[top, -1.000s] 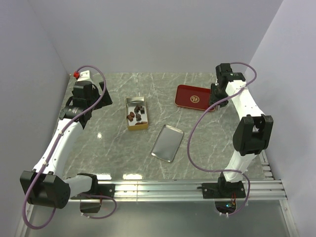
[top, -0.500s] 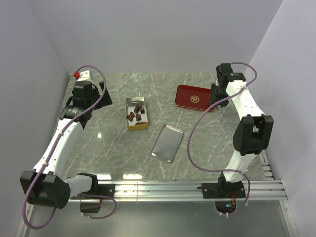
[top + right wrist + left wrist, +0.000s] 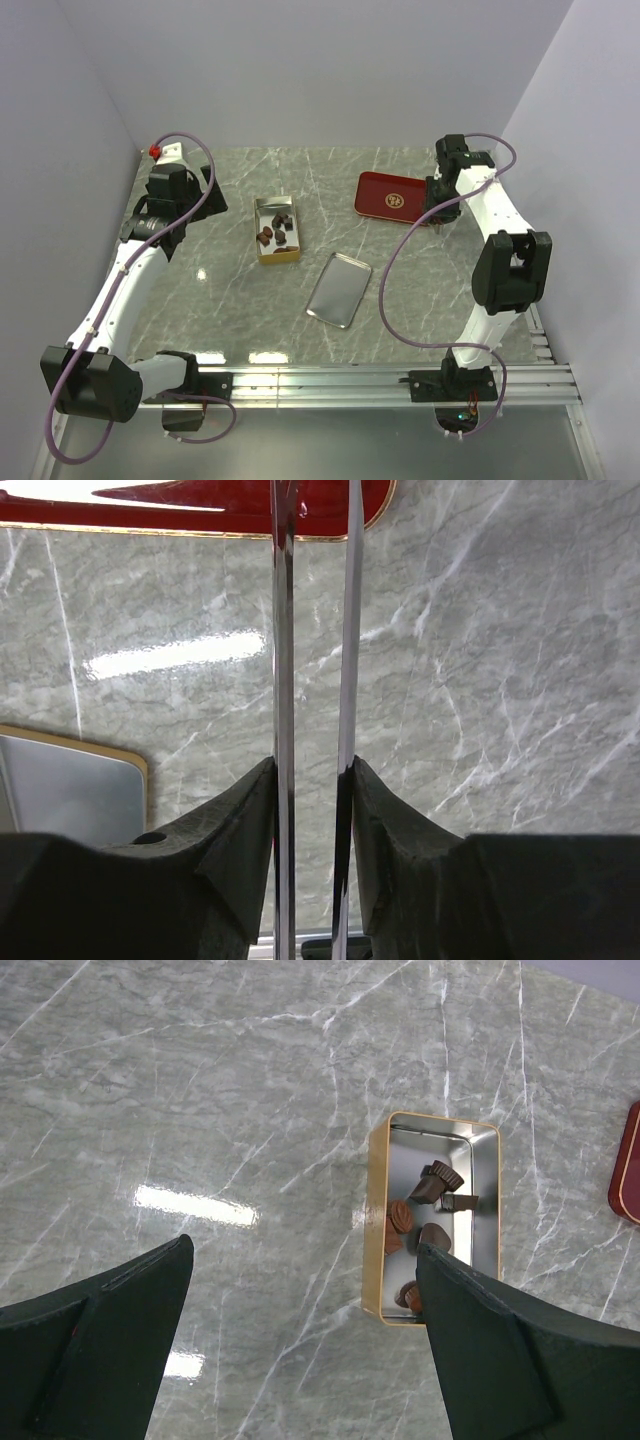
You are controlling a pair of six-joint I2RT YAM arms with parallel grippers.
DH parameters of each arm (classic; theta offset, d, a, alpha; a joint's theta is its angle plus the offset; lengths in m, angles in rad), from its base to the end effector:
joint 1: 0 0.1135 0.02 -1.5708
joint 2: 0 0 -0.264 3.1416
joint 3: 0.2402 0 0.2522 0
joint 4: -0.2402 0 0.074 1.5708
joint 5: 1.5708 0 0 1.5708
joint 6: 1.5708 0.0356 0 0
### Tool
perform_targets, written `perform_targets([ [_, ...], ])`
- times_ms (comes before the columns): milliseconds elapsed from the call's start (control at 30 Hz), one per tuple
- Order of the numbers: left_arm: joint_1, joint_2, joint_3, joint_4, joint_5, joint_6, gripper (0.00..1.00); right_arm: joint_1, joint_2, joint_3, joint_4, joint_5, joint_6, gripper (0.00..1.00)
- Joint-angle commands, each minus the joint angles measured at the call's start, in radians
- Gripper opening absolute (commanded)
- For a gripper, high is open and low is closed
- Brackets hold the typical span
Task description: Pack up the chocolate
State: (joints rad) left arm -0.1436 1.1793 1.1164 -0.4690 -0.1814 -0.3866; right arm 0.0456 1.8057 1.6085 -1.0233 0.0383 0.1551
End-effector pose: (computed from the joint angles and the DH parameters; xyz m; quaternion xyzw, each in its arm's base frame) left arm 0.2597 -0.0311 0.3467 -0.1494 0.8527 -0.0536 0.4977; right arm 0.3707 0.0155 0.2782 0.0572 0.9829 -0.0013 0.1752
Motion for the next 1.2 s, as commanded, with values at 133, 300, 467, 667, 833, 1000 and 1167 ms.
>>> perform_targets([
  [133,-0.004,-0.018,0.010,0.029,-0.010,0.002,0.99,-0.006,0.003,0.034,-0.007,-0.008,-0.006,0.33],
  [300,-0.004,-0.015,0.011,0.030,-0.006,0.000,0.99,-0.004,-0.015,0.125,-0.046,-0.015,-0.008,0.30],
  [467,-0.004,-0.012,0.011,0.033,0.005,-0.003,0.99,0.005,-0.016,0.226,-0.101,-0.035,-0.012,0.30],
  [667,-0.005,-0.010,0.010,0.033,0.008,-0.006,1.00,0.052,-0.009,0.278,-0.121,-0.060,-0.006,0.30],
  [833,-0.005,-0.007,0.017,0.032,0.008,-0.005,0.99,0.177,0.032,0.320,-0.126,-0.075,0.012,0.30],
  [1000,-0.005,-0.004,0.022,0.030,0.005,0.000,0.99,0.342,0.118,0.494,-0.141,-0.149,0.066,0.31],
  [1167,-0.005,-0.013,0.013,0.033,0.002,-0.003,0.99,0.467,0.207,0.672,-0.178,-0.259,0.103,0.31],
])
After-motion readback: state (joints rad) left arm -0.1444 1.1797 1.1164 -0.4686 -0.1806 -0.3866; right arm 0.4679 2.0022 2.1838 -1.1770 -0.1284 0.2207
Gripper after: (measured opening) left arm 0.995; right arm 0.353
